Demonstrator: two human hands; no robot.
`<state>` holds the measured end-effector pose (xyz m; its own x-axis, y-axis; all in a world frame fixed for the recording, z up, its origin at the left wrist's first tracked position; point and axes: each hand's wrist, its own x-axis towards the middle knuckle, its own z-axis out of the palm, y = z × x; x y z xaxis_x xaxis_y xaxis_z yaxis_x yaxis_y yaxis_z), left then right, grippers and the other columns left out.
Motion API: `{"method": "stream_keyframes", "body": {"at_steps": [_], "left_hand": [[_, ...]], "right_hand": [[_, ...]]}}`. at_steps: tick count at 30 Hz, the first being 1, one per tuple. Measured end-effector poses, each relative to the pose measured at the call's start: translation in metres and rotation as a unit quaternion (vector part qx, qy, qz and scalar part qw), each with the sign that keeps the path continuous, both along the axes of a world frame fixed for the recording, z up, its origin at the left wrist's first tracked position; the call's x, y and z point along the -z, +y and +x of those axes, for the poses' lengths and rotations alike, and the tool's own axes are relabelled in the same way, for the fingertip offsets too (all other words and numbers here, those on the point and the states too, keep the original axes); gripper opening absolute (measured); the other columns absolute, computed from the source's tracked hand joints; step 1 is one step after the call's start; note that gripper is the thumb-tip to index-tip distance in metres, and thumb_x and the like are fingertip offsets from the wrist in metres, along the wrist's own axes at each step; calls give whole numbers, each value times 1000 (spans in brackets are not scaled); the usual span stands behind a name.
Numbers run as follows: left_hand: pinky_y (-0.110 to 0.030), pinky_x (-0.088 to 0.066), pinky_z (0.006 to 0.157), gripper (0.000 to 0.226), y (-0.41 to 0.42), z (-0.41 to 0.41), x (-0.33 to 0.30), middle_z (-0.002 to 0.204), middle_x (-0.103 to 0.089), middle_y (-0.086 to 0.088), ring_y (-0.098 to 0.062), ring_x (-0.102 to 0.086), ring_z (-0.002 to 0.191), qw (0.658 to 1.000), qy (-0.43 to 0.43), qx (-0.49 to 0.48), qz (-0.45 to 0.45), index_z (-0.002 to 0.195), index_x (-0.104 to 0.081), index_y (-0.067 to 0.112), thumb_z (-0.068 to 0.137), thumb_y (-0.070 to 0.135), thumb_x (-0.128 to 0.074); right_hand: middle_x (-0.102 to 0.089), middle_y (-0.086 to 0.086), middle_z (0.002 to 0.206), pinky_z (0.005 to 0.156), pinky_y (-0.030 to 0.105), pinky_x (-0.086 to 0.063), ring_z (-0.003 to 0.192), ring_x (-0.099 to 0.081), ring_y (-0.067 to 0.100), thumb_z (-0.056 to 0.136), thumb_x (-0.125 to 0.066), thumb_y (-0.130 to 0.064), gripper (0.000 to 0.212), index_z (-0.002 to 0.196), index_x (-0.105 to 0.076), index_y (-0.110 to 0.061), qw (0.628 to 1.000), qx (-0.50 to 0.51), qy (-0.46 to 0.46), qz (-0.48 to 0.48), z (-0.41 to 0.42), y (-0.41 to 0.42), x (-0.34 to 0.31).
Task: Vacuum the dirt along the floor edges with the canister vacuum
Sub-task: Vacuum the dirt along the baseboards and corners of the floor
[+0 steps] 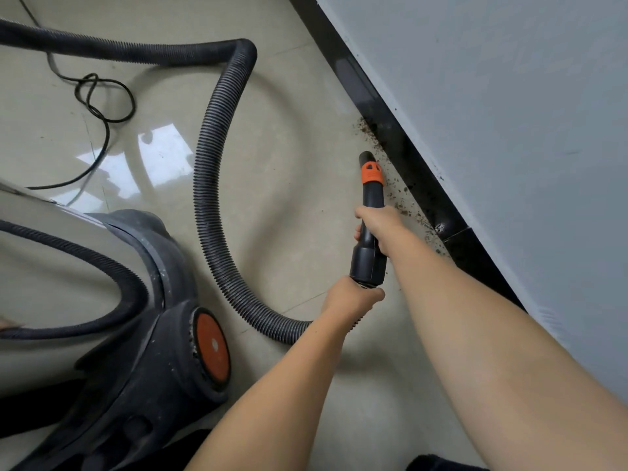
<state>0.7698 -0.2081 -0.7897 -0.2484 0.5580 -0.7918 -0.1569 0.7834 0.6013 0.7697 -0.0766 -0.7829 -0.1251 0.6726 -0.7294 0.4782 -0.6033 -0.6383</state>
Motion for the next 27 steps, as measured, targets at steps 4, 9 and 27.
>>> {"method": "stream_keyframes", "body": {"at_steps": [4, 9, 27], "left_hand": [[-31, -47, 68, 13, -27, 18, -5, 72, -60, -4, -23, -54, 65, 999, 10, 28, -9, 77, -53, 22, 68, 24, -62], [-28, -47, 67, 12, -59, 33, -11, 69, -60, -1, -21, -55, 64, 998, 16, 51, -36, 77, -51, 22, 73, 22, -63], [-28, -46, 65, 31, -69, 59, -10, 75, -60, -4, -22, -55, 66, 994, 30, 103, -24, 101, -56, 14, 72, 24, -62]], "right_hand": [[-53, 8, 56, 52, 30, -46, 45, -52, 20, 82, -57, -6, 16, 96, -49, -4, 1000, 12, 0, -4, 22, -26, -1], [-53, 9, 56, 54, 31, -48, 46, -52, 20, 84, -57, -6, 13, 94, -49, -3, 999, 31, -6, -11, 44, -62, -7], [-54, 8, 53, 53, 28, -47, 45, -51, 20, 83, -57, -8, 17, 97, -49, -3, 996, 81, -6, -23, 83, -73, -12]]}}
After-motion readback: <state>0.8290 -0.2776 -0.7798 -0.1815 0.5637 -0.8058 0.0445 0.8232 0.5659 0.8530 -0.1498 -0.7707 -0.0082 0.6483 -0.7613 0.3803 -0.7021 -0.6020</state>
